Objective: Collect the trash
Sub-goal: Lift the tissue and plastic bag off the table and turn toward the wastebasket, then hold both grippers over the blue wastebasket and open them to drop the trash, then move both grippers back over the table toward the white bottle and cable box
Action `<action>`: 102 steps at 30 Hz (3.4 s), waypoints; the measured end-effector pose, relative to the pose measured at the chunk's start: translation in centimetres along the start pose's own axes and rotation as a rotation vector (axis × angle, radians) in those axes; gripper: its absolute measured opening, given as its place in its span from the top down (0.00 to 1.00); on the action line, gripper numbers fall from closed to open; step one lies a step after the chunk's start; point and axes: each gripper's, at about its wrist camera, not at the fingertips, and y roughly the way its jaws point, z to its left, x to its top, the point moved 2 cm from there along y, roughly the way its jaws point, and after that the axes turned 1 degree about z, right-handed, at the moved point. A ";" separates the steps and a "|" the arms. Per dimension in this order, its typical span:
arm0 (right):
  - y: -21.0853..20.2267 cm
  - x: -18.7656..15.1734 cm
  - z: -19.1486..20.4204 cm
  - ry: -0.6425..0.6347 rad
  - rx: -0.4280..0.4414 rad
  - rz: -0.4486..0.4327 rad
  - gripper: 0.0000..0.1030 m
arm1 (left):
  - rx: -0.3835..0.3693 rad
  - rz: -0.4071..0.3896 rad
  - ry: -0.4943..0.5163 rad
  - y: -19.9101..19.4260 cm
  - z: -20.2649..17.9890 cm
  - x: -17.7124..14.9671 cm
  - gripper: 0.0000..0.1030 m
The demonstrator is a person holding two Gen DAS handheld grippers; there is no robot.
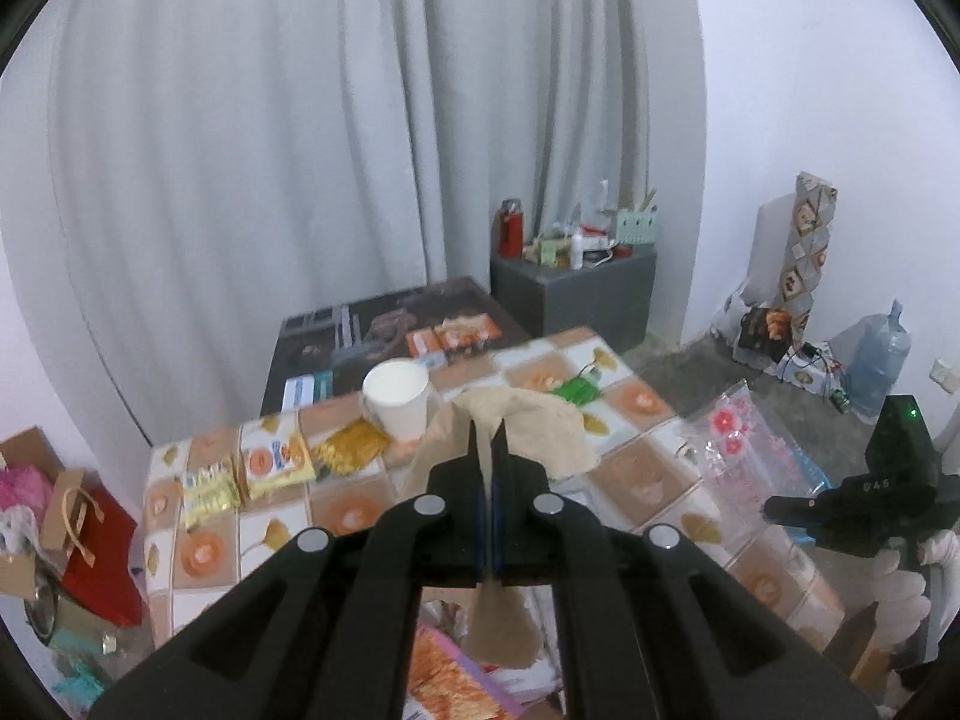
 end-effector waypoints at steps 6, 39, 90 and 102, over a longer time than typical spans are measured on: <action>-4.2 1.0 -0.3 -0.035 0.013 -0.100 0.96 | -0.079 -0.018 0.053 -0.2 -5.0 1.8 0.99; -26.1 8.0 -29.5 0.446 -0.326 -0.561 0.96 | -0.736 0.617 0.254 27.8 -54.2 -4.7 0.99; -18.3 0.8 -8.2 -0.264 -0.456 -0.342 0.27 | -0.187 0.157 -0.141 1.6 -12.7 -5.2 0.35; -10.8 -1.7 -2.1 -0.407 -0.436 -0.183 0.25 | -0.013 0.181 -0.334 -4.2 -2.1 -14.8 0.33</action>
